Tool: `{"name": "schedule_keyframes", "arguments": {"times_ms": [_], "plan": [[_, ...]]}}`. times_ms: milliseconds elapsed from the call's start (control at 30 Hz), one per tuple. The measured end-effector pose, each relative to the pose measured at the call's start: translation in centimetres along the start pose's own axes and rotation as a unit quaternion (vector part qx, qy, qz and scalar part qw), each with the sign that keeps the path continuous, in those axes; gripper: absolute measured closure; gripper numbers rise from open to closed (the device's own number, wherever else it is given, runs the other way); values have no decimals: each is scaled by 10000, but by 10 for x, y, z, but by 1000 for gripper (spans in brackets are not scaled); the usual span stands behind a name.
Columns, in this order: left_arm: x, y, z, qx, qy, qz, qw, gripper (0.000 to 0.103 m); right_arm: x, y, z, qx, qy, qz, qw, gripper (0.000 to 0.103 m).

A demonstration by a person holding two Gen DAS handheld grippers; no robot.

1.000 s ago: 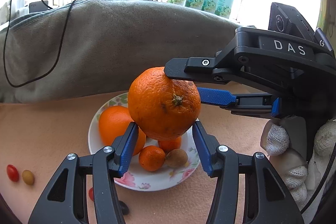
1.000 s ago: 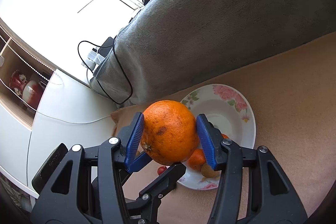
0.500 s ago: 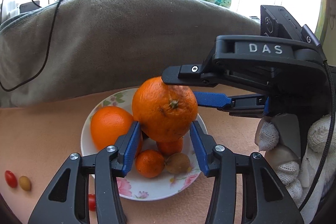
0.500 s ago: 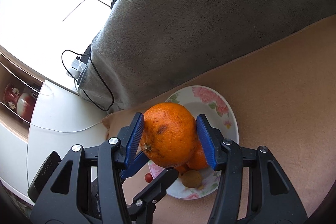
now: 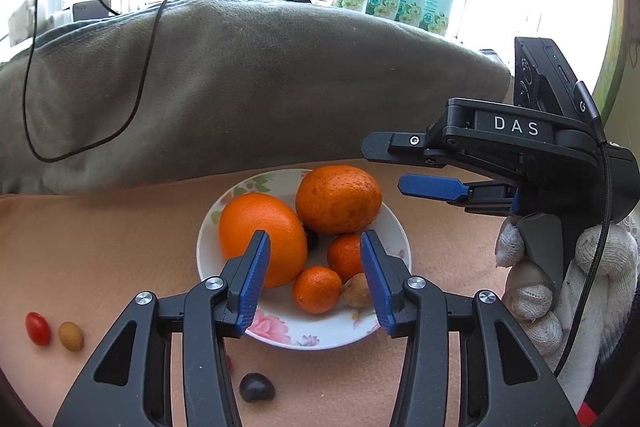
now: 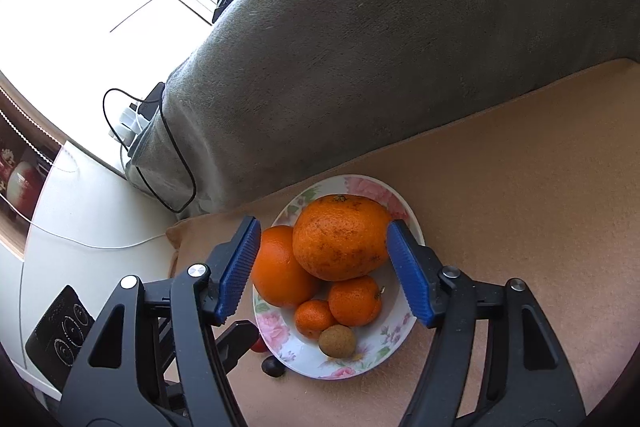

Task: Organize fruits
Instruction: 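Open the right tool to set the mandarin on the plate, then withdraw both tools from the plate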

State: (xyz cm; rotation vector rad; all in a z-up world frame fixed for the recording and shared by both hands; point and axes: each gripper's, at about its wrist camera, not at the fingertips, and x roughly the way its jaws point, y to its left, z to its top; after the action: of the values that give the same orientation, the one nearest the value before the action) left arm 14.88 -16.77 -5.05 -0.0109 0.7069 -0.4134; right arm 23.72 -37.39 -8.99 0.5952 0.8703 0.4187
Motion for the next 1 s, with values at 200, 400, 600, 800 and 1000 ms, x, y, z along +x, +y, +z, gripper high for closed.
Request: {"name": "schedule_keyframes", "arguments": {"times_ms": [200,400,600,800,1000], "plan": [[-14,4,-7,-27,-28,22,10000,50,-9,11,-14,-243,-20,-144,9996,34],[-32,12,-14,-134,-117,18,9998,46,-21,28,-28,-574,-66,-320,9978,34],[-52,21,-24,-244,-229,20,9994,41,-32,49,-53,-1073,-157,-532,9927,34],[-66,30,-33,-318,-295,55,9990,36,-44,61,-76,-1354,-341,-563,9886,34],[-78,42,-43,-395,-324,97,9986,36,-51,68,-93,-1396,-430,-407,9884,34]]}}
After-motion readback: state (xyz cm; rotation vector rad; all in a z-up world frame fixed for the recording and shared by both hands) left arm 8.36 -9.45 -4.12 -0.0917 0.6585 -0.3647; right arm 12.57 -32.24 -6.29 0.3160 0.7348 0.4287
